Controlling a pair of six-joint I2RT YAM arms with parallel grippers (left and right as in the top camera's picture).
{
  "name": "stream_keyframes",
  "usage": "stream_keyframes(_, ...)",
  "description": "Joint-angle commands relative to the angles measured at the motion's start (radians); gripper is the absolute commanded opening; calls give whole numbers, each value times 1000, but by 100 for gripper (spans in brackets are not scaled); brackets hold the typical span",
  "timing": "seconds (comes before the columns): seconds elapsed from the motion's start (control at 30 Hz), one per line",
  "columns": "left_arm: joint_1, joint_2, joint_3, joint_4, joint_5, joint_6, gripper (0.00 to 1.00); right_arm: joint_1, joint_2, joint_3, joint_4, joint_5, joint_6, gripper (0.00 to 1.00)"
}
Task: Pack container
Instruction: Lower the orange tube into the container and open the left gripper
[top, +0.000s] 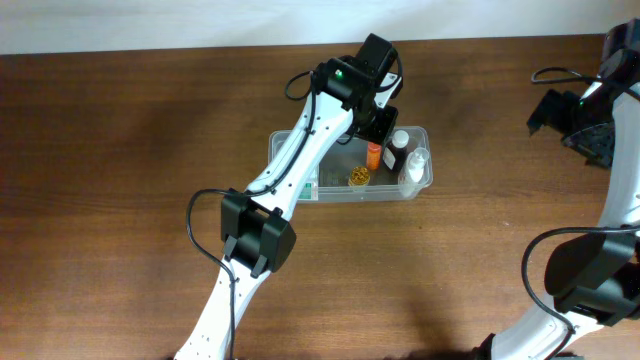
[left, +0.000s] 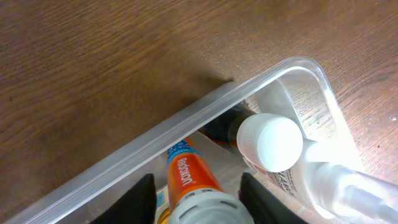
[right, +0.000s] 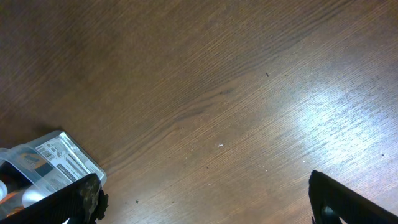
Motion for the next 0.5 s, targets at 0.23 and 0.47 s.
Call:
stream_keyframes(0.23,-2,5,82,3,41,3,60,-3,-7,2,0,-2,2,98)
stream_keyframes(0.47,33,0,278,-70,29,34,79,-3,-7,2,0,-2,2,98)
